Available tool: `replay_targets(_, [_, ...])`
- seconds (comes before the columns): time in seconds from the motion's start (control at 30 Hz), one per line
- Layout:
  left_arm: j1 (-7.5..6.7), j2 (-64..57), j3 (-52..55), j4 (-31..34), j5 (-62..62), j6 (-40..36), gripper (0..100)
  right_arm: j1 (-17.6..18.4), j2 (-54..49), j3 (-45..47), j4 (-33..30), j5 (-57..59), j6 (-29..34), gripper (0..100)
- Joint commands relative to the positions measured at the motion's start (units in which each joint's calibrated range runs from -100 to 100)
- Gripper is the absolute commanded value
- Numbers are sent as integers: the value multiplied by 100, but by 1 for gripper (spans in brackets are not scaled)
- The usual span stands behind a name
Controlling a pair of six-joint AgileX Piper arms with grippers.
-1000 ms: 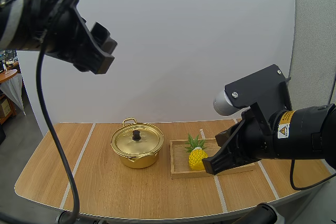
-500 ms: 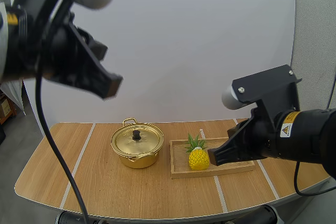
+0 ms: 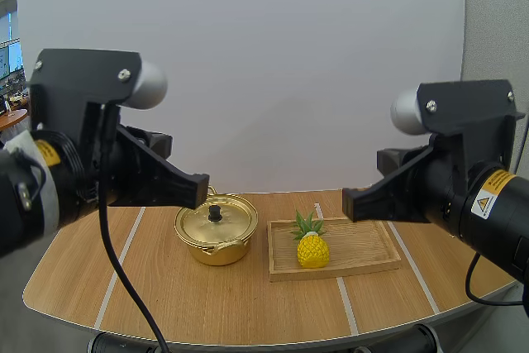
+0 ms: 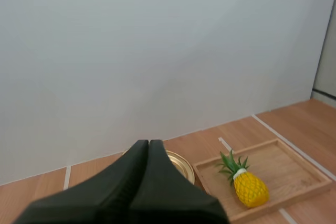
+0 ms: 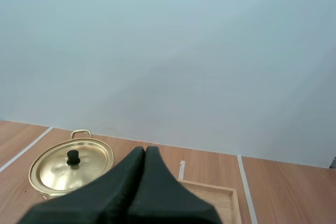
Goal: Open the pot, put the grape inside, and close it
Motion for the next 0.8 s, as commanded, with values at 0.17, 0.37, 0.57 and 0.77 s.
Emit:
replay_targets(0.17, [4, -933, 38, 556, -982, -469, 0, -235, -38, 5, -32, -1464, 159, 0])
replay_targets(0.37, [41, -1207, 22, 795, -2126, -474, 0, -362, -38, 47, -32, -2381, 159, 0])
replay_targets(0.57, [298, -1207, 477, 905, -2882, -598, 0, -501, -38, 447, -32, -3260, 159, 0])
replay_targets(0.77, [303, -1207, 883, 905, -3071, -535, 0, -541, -38, 927, -32, -3315, 159, 0])
